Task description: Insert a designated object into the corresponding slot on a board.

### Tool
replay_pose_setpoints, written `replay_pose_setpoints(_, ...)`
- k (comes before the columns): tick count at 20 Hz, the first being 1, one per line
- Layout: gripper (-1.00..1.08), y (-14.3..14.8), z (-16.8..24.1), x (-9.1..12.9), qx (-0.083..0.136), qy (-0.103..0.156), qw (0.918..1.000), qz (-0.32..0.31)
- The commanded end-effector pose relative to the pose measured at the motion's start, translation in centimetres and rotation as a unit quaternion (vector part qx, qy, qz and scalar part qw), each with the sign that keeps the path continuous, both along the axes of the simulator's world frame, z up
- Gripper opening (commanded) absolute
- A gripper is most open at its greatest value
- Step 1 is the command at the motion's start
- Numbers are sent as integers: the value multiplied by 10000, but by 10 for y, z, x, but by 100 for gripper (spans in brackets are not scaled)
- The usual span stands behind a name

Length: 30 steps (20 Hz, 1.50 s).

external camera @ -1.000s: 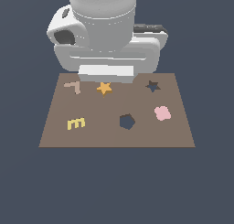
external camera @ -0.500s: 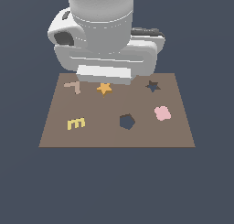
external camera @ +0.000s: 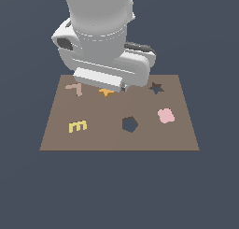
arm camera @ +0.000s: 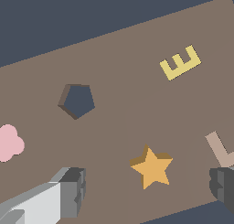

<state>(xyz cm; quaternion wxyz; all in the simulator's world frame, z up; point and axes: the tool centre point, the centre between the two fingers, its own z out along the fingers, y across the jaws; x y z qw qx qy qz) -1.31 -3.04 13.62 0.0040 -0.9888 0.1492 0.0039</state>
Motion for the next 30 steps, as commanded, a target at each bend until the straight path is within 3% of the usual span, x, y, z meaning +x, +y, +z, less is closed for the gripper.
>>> replay_pose_setpoints(1,100,-4,-9,-4,-7,-1,9993,-372)
replay_pose_setpoints(7,100,-13,-34,-19,-27,-6,9891,-1471)
replay_pose_setpoints(16,100,-19,-65,-39,-50,-14,9593,-2824)
replay_pose_setpoints(24,100,-19,-82,-49,-58,-15,9371,-3489)
replay_pose_setpoints(30,100,-18,-86,-51,-56,-14,9306,-3660)
